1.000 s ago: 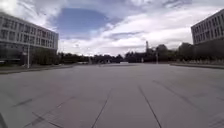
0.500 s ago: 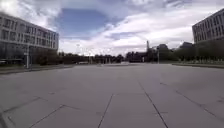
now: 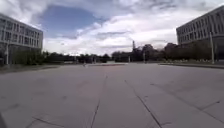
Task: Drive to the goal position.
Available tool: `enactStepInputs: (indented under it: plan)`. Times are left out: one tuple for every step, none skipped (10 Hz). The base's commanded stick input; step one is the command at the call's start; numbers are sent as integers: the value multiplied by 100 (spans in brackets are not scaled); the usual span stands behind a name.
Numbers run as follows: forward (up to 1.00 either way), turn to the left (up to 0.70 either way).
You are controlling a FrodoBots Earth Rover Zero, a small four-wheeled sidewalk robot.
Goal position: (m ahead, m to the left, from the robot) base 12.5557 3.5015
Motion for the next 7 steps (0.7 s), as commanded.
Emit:
enactStepInputs:
  plan:
    - [70,-35]
    - [70,-15]
    - [70,0]
    - [70,0]
    - [70,0]
    - [70,0]
    - [70,0]
